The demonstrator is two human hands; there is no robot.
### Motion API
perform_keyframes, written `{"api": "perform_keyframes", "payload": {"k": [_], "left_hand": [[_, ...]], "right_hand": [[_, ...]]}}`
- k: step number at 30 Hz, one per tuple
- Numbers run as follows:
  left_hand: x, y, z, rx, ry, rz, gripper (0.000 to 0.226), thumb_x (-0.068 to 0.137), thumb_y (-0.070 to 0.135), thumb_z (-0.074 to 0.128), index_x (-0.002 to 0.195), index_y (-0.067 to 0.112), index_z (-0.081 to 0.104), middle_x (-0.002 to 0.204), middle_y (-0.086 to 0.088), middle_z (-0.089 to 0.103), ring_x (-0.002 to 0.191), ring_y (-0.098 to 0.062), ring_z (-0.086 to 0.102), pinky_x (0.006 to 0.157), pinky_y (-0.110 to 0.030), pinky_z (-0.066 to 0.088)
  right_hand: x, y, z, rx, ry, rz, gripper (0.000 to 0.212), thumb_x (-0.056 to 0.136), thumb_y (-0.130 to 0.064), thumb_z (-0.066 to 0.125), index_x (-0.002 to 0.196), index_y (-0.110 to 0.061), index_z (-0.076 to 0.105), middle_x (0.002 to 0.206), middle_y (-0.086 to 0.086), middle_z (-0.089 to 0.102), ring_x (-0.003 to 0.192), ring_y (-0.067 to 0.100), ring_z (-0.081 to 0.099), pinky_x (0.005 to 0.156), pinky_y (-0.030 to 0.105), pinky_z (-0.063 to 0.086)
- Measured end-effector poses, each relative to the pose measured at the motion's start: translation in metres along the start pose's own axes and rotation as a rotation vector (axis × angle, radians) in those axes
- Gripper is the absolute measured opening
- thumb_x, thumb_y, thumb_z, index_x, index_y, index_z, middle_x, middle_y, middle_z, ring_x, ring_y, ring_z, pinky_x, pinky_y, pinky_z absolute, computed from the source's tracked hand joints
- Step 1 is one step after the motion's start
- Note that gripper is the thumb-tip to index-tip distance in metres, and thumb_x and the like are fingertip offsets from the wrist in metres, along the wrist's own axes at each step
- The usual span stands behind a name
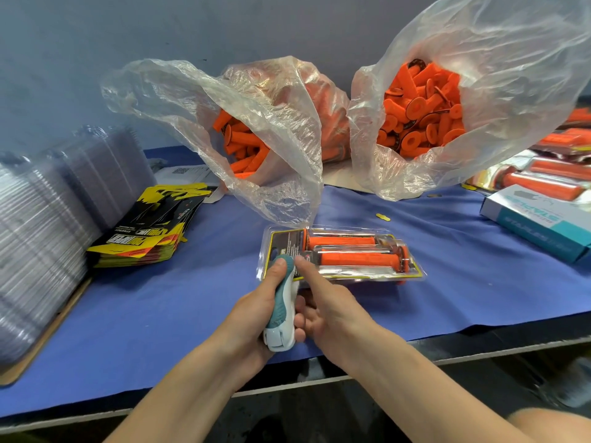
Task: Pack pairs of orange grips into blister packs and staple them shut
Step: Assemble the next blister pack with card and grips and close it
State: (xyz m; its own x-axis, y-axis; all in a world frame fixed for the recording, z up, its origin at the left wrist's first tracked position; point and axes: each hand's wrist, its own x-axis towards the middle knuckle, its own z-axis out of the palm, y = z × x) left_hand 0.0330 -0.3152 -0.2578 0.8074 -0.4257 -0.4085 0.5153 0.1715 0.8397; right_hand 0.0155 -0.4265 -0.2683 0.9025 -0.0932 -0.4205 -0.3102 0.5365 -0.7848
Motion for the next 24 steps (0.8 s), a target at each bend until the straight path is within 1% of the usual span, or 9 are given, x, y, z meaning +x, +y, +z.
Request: {"api": "perform_keyframes", "payload": {"k": [2, 4, 9, 13, 15, 18, 21, 23, 24], "left_hand": [[0.000, -0.002, 0.001, 0.013, 0.000, 0.010, 0.050, 0.084, 0.059, 0.065, 0.084, 0.010, 0.073, 0.069, -0.011, 0.054, 0.049, -0.019, 0.053, 0.045, -0.028, 0.047], [0.002, -0.002, 0.002, 0.024, 0.005, 0.016, 0.051, 0.084, 0.060, 0.065, 0.087, 0.009, 0.071, 0.069, -0.010, 0.054, 0.049, -0.019, 0.053, 0.046, -0.028, 0.047], [0.004, -0.001, 0.002, 0.038, 0.005, -0.011, 0.056, 0.081, 0.062, 0.064, 0.091, 0.007, 0.065, 0.067, -0.009, 0.053, 0.048, -0.018, 0.051, 0.045, -0.028, 0.047], [0.007, -0.003, 0.003, 0.028, 0.012, -0.022, 0.052, 0.084, 0.059, 0.064, 0.087, 0.008, 0.062, 0.066, -0.008, 0.052, 0.046, -0.017, 0.049, 0.043, -0.026, 0.046], [0.008, -0.004, 0.002, 0.027, 0.022, -0.018, 0.050, 0.085, 0.058, 0.064, 0.086, 0.008, 0.061, 0.065, -0.008, 0.052, 0.045, -0.017, 0.049, 0.043, -0.026, 0.045], [0.007, -0.004, 0.004, 0.036, 0.029, -0.003, 0.052, 0.086, 0.060, 0.062, 0.084, 0.008, 0.063, 0.066, -0.009, 0.053, 0.046, -0.017, 0.050, 0.043, -0.026, 0.045], [0.005, 0.002, 0.006, 0.072, 0.018, -0.006, 0.054, 0.084, 0.064, 0.062, 0.082, 0.011, 0.067, 0.067, -0.009, 0.053, 0.049, -0.018, 0.050, 0.043, -0.026, 0.045], [-0.001, 0.010, 0.001, 0.110, -0.035, -0.073, 0.055, 0.082, 0.064, 0.062, 0.087, 0.009, 0.067, 0.067, -0.010, 0.053, 0.050, -0.019, 0.050, 0.043, -0.026, 0.046], [-0.005, 0.015, -0.004, 0.161, -0.068, -0.114, 0.058, 0.080, 0.065, 0.062, 0.090, 0.008, 0.065, 0.068, -0.011, 0.054, 0.049, -0.020, 0.050, 0.042, -0.026, 0.046]], "right_hand": [[0.000, -0.003, 0.002, -0.035, -0.100, 0.088, 0.045, 0.079, -0.053, 0.074, 0.088, -0.010, 0.061, 0.055, 0.004, 0.043, 0.040, 0.016, 0.039, 0.037, 0.023, 0.030], [0.004, -0.004, 0.003, -0.042, -0.127, 0.112, 0.046, 0.076, -0.056, 0.075, 0.083, -0.013, 0.059, 0.056, 0.005, 0.039, 0.038, 0.017, 0.038, 0.038, 0.024, 0.029], [0.013, -0.002, 0.007, 0.025, 0.014, 0.099, 0.040, 0.076, -0.046, 0.079, 0.069, -0.013, 0.057, 0.050, 0.003, 0.037, 0.032, 0.016, 0.035, 0.034, 0.019, 0.029], [0.017, -0.001, 0.009, -0.036, 0.102, 0.088, 0.042, 0.075, -0.045, 0.076, 0.064, -0.011, 0.053, 0.041, 0.001, 0.035, 0.027, 0.017, 0.034, 0.035, 0.018, 0.031], [0.017, -0.001, 0.010, -0.050, 0.115, 0.086, 0.042, 0.075, -0.044, 0.075, 0.064, -0.010, 0.053, 0.040, 0.001, 0.035, 0.027, 0.017, 0.033, 0.035, 0.018, 0.031], [0.015, -0.002, 0.008, -0.042, 0.064, 0.092, 0.042, 0.076, -0.045, 0.075, 0.063, -0.012, 0.054, 0.044, 0.002, 0.034, 0.030, 0.017, 0.033, 0.035, 0.019, 0.030], [0.013, -0.002, 0.006, 0.009, -0.022, 0.086, 0.041, 0.078, -0.051, 0.076, 0.068, -0.014, 0.060, 0.050, 0.002, 0.041, 0.037, 0.015, 0.037, 0.037, 0.022, 0.029], [0.012, -0.002, 0.003, 0.062, -0.062, 0.084, 0.038, 0.085, -0.048, 0.070, 0.081, -0.011, 0.064, 0.055, 0.003, 0.050, 0.043, 0.016, 0.043, 0.043, 0.026, 0.036], [0.012, -0.003, 0.002, 0.094, -0.073, 0.080, 0.035, 0.090, -0.043, 0.065, 0.090, -0.008, 0.065, 0.060, 0.006, 0.057, 0.049, 0.018, 0.051, 0.048, 0.028, 0.042]]}}
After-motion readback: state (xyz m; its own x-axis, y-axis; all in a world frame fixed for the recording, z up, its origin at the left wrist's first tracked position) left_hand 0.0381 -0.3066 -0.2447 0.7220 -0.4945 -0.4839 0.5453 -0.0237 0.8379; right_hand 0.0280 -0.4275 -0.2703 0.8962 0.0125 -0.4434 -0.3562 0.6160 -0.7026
